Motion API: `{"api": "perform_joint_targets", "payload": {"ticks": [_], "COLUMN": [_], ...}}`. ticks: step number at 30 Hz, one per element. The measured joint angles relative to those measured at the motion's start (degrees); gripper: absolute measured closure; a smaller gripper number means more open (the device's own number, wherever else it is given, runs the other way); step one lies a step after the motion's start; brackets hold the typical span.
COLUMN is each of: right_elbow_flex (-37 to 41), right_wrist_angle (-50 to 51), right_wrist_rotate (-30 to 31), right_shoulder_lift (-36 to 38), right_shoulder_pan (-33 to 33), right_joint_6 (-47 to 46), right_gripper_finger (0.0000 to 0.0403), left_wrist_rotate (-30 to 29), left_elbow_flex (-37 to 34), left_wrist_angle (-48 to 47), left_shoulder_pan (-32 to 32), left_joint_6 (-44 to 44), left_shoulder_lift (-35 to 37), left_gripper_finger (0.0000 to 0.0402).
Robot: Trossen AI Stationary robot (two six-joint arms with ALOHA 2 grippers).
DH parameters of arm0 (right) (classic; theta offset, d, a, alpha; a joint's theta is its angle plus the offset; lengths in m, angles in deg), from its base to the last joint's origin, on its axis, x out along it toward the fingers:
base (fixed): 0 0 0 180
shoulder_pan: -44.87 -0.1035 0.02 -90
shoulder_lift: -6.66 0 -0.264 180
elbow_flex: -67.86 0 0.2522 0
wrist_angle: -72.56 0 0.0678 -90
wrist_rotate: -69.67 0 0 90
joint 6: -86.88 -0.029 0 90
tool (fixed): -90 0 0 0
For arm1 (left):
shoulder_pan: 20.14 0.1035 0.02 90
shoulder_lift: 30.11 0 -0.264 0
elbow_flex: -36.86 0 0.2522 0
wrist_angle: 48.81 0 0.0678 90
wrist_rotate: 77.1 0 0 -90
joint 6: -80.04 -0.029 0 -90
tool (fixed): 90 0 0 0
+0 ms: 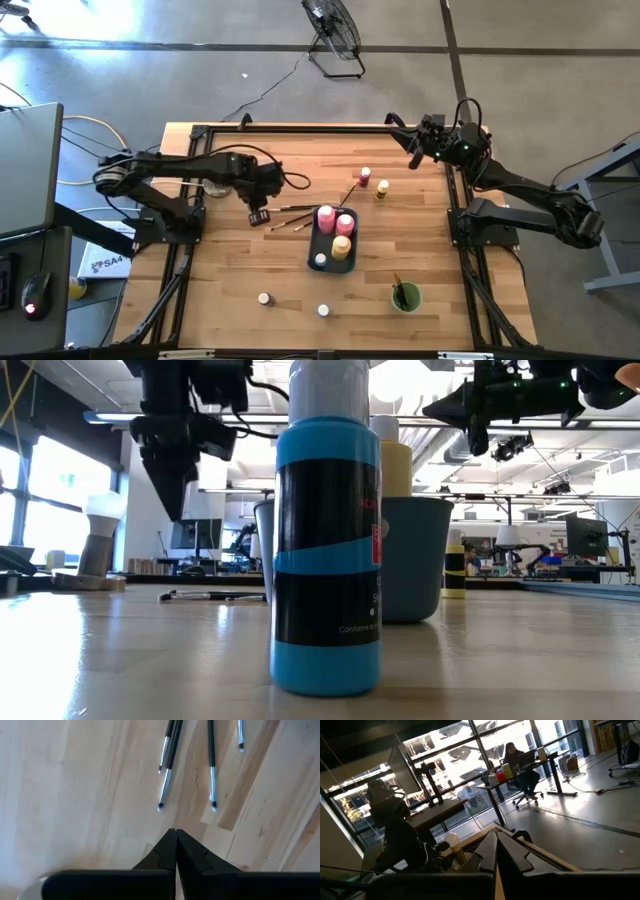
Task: Pick & Place Paint Supplies
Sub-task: Put the black and silver paint brush into the green cup
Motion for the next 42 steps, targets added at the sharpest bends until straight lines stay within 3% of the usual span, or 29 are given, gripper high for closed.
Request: {"api": "perform_joint_targets", "payload": {"ticks": [6,17,24,29,42], "right_elbow_flex": [0.01,0.02,0.02,0.01,0.01], "right_wrist_angle": [2.49,2.67,2.71,2.85,2.96], "right_wrist_rotate": [-0.03,-0.52,-0.51,-0.50,-0.50], "right_shoulder_lift": [-0.02,-0.02,-0.02,-0.02,-0.02], "right_shoulder_pan": [0.00,0.00,0.00,0.00,0.00], "right_joint_6": [0.02,0.02,0.03,0.04,0.04], "right_gripper_finger": [0.0401,0.0401,0.0401,0.0401,0.0401], "left_wrist_rotate": [3.26,3.09,11.62,15.27,11.88], "left_elbow_flex": [0.00,-0.17,-7.51,-12.40,-16.51], "left_wrist_angle": [4.84,3.57,7.94,13.55,21.33], "left_shoulder_pan": [0.05,6.12,11.35,11.60,11.63], "left_joint_6": [-3.28,-9.79,-10.43,-10.00,-11.61], "left_shoulder_lift": [-1.89,-1.77,-1.75,-1.73,-1.78], "left_gripper_finger": [0.0388,0.0281,0.0285,0.0286,0.0286]}}
